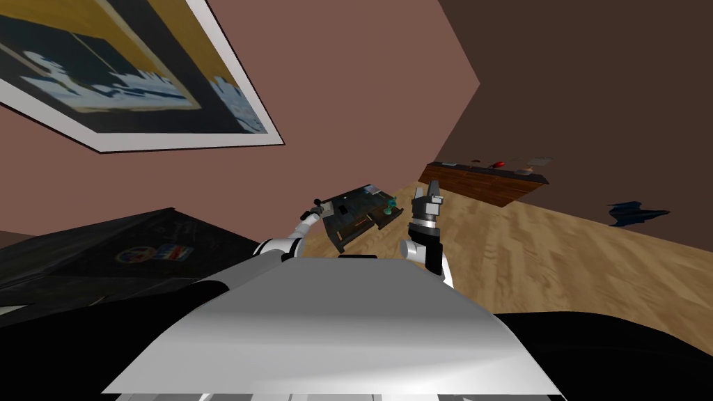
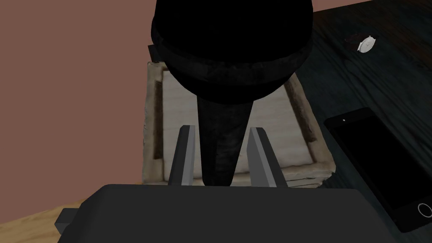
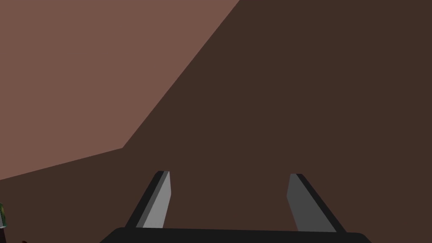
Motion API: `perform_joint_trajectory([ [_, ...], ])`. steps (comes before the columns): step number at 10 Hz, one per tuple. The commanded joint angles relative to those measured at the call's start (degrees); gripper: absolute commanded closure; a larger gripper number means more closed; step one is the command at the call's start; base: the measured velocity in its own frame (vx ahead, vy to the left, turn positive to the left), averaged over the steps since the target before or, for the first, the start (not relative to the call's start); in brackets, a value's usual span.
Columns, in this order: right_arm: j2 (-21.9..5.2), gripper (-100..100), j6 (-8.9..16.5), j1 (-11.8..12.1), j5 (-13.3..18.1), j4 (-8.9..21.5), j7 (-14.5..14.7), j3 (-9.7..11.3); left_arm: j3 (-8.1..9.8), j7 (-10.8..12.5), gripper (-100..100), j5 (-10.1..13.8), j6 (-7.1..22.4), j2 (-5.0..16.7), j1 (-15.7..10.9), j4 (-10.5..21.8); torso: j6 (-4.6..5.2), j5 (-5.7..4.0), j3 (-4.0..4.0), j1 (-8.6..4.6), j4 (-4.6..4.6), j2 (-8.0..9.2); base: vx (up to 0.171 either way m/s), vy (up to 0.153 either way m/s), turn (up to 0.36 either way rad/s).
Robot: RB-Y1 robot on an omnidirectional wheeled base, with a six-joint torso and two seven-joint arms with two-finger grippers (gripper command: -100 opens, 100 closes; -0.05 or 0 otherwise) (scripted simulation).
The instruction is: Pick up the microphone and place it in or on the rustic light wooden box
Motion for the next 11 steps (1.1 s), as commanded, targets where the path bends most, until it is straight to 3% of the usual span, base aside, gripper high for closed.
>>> perform_joint_trajectory([
  [1,0.0,0,0.0,0.0,0.0,0.0,0.0,0.0,-0.72,-0.1,100,0.1,1.0,0.4,-1.9,0.4,0.0,0.0,0.0,0.0,0.0,0.0,0.007,0.009,0.047],
  [2,0.0,0,0.0,0.0,0.0,0.0,0.0,0.0,0.25,-0.1,100,0.1,1.0,0.4,-1.9,0.4,0.01,-0.04,0.03,0.01,0.07,-0.02,0.021,0.016,0.008],
  [3,0.0,0,0.0,0.0,0.0,0.0,0.0,0.0,-0.72,-0.1,100,0.1,1.0,0.4,-1.9,0.4,0.0,-0.02,0.0,0.04,0.02,-0.04,0.015,0.012,-0.007],
  [6,0.0,0,0.0,0.0,0.0,0.0,0.0,0.0,-0.34,-1.4,100,-0.2,3.1,0.7,-5.0,0.3,0.0,-0.03,-0.01,0.07,0.03,-0.05,0.021,0.026,0.023],
  [9,0.0,0,0.0,0.0,0.0,0.0,0.0,0.0,-0.34,-1.4,100,-0.2,3.1,0.7,-5.0,0.3,-0.03,-0.04,0.02,0.02,0.03,0.01,0.011,0.013,-0.002],
  [10,0.0,0,0.0,0.0,0.0,0.0,0.0,0.0,-0.04,-2.5,100,-0.3,4.5,1.1,-7.3,0.3,-0.05,-0.05,0.05,-0.01,0.04,0.06,0.009,0.015,0.035],
  [11,0.0,0,0.0,0.0,0.0,0.0,0.0,0.0,0.42,-2.5,100,-0.3,4.5,1.1,-7.3,0.3,-0.02,-0.11,0.09,-0.01,0.14,0.04,0.023,0.024,0.004],
])
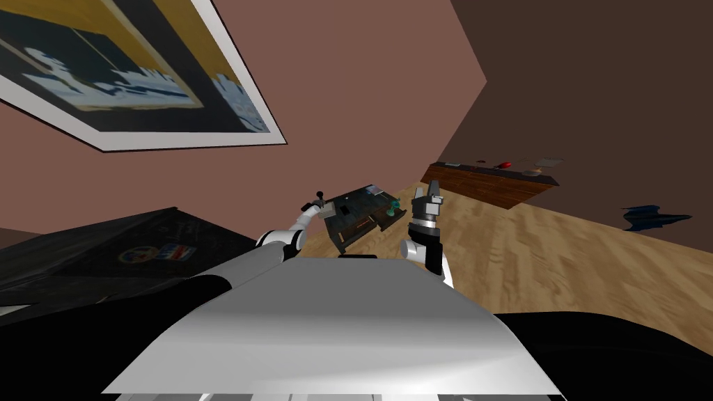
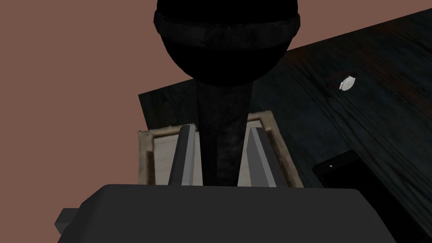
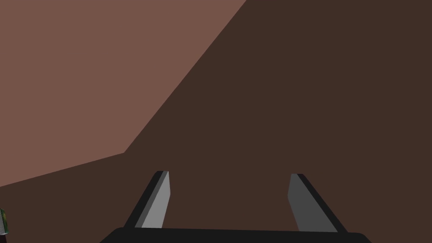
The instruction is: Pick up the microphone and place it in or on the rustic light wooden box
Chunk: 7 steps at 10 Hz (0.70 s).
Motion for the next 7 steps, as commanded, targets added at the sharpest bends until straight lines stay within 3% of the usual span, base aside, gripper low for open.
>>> perform_joint_trajectory([
  [1,0.0,0,0.0,0.0,0.0,0.0,0.0,0.0,-0.96,0.2,100,0.2,0.4,0.7,-1.7,0.3,0.0,0.0,0.0,0.0,0.0,0.0,0.027,0.028,-0.004],
  [2,0.0,0,0.0,0.0,0.0,0.0,0.0,0.0,-2.44,0.9,100,1.4,-0.5,1.1,-1.3,1.2,0.0,-0.03,0.0,0.02,0.03,-0.04,0.018,0.016,-0.007],
  [3,0.0,0,0.0,0.0,0.0,0.0,0.0,0.0,-2.66,1.0,-100,1.5,-0.6,1.2,-1.6,1.2,-0.02,0.01,-0.01,-0.02,-0.03,0.01,0.0,0.0,0.0],
  [7,0.0,0,0.0,0.0,0.0,0.0,0.0,0.0,-2.63,1.0,-100,1.5,-0.6,1.2,-1.5,1.2,-0.02,0.0,0.03,-0.07,-0.02,0.07,0.0,0.0,0.0],
])
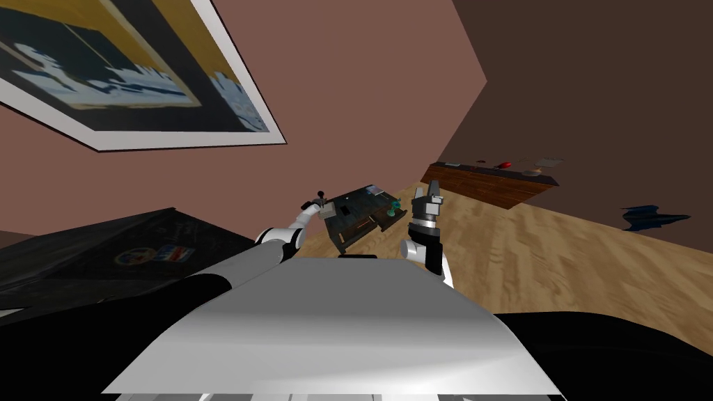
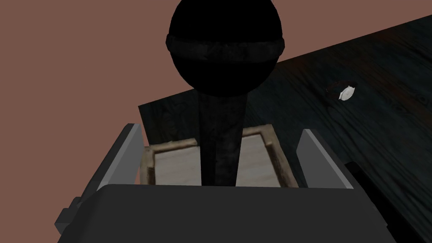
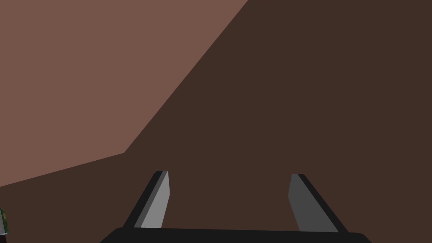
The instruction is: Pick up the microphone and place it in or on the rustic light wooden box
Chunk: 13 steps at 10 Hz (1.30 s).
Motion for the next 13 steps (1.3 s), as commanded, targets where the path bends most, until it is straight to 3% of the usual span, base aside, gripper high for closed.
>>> perform_joint_trajectory([
  [1,0.0,0,0.0,0.0,0.0,0.0,0.0,0.0,0.0,0.0,0,0.0,0.0,0.0,0.0,0.0,0.0,0.0,0.0,0.0,0.0,0.0,0.0,0.0,0.0],
  [2,0.0,0,0.0,0.0,0.0,0.0,0.0,0.0,0.36,-2.9,-100,-2.9,2.7,2.9,2.9,-2.9,0.0,0.0,0.0,0.0,0.0,0.0,0.014,-0.05,-0.375],
  [3,0.0,0,0.0,0.0,0.0,0.0,0.0,0.0,-0.55,-2.9,-100,-2.2,2.7,4.4,4.4,-3.3,0.06,-0.02,-0.01,-0.14,0.0,-0.01,0.018,-0.067,-0.466],
  [4,0.0,0,0.0,0.0,0.0,0.0,0.0,0.0,0.36,-4.2,-100,-3.7,2.7,4.4,6.6,-4.5,0.07,-0.05,-0.01,-0.23,-0.01,-0.02,0.006,-0.033,-0.093],
  [5,0.0,0,0.0,0.0,0.0,0.0,0.0,0.0,0.36,-6.6,-100,-7.7,2.7,4.4,9.0,-4.5,-0.04,-0.03,0.01,-0.13,0.0,0.02,-0.001,-0.008,0.055],
  [6,0.0,0,0.0,0.0,0.0,0.0,0.0,0.0,6.12,-9.4,-100,-12.2,3.6,3.8,10.5,-7.6,-0.05,0.0,0.02,-0.03,-0.01,0.06,-0.005,0.0,0.032],
  [7,0.0,0,0.0,0.0,0.0,0.0,0.0,0.0,6.15,-11.4,-100,-12.2,3.5,4.4,10.5,-7.8,-0.03,0.0,0.03,0.03,0.02,0.05,-0.003,0.005,0.001],
  [9,0.0,0,0.0,0.0,0.0,0.0,0.0,0.0,3.61,-14.8,-100,-12.2,2.7,4.4,10.5,-5.1,-0.01,0.01,0.01,0.04,0.01,0.02,0.0,0.003,-0.005],
  [11,0.0,0,0.0,0.0,0.0,0.0,0.0,0.0,0.36,-15.3,-100,-12.2,2.7,4.4,10.5,-4.5,0.0,0.0,0.0,0.01,0.0,0.0,0.0,0.0,0.0],
  [13,0.0,0,0.0,0.0,0.0,0.0,0.0,0.0,1.54,-14.6,-100,-13.0,6.5,5.7,9.6,-7.8,-0.02,-0.04,0.02,-0.14,0.02,0.02,-0.007,-0.055,0.092],
])
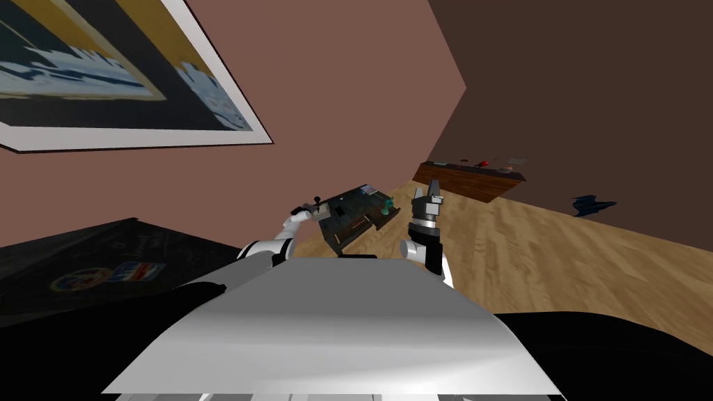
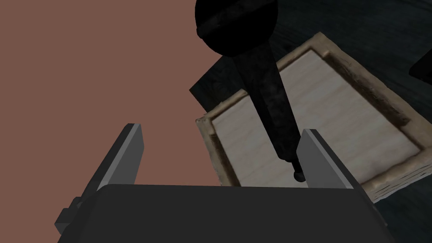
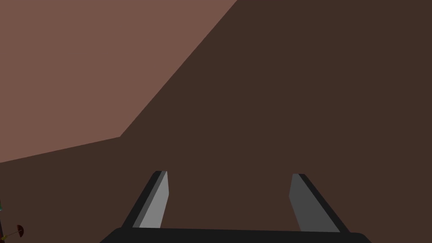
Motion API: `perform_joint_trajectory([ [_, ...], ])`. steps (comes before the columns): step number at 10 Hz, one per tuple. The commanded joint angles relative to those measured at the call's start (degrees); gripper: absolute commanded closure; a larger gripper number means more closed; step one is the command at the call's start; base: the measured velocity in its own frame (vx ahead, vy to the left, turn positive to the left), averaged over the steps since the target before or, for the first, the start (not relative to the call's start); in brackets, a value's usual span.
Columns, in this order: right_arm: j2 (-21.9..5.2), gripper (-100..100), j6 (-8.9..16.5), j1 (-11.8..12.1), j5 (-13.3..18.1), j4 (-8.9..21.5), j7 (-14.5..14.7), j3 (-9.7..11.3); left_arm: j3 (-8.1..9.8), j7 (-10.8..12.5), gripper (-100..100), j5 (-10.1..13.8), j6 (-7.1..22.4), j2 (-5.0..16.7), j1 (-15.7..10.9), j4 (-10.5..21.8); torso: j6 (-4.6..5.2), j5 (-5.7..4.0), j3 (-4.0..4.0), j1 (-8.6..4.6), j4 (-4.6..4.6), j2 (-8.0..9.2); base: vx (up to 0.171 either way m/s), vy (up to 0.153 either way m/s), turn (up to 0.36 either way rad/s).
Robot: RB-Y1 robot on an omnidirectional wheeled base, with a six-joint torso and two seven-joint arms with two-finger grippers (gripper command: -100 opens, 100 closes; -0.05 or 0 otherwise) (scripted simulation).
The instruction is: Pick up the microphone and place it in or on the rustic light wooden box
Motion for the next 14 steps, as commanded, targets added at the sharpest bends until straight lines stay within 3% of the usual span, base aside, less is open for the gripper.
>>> perform_joint_trajectory([
  [1,0.0,0,0.0,0.0,0.0,0.0,0.0,0.0,-1.34,1.0,-100,0.6,2.8,1.8,-1.1,-1.7,0.0,0.0,0.0,0.0,0.0,0.0,-0.006,-0.083,0.118],
  [6,0.0,0,0.0,0.0,0.0,0.0,0.0,0.0,-0.84,1.9,-100,-0.7,9.3,4.0,-2.2,-7.6,0.01,0.01,0.0,0.05,0.0,0.0,-0.011,-0.059,0.07],
  [8,0.0,0,0.0,0.0,0.0,0.0,0.0,0.0,-1.28,1.6,-100,0.1,8.9,4.2,-2.0,-7.3,0.02,0.03,-0.01,0.09,-0.01,-0.02,-0.002,-0.022,0.013],
  [9,0.0,0,0.0,0.0,0.0,0.0,0.0,0.0,-1.18,1.7,0,-0.1,9.1,4.2,-2.0,-7.5,0.02,0.04,-0.02,0.17,-0.02,-0.03,0.0,0.0,0.0],
  [14,0.0,0,0.0,0.0,0.0,0.0,0.0,0.0,-1.2,1.7,0,-0.1,9.1,4.2,-2.0,-7.5,0.01,0.06,-0.03,0.24,-0.02,-0.05,0.0,0.0,0.0],
])
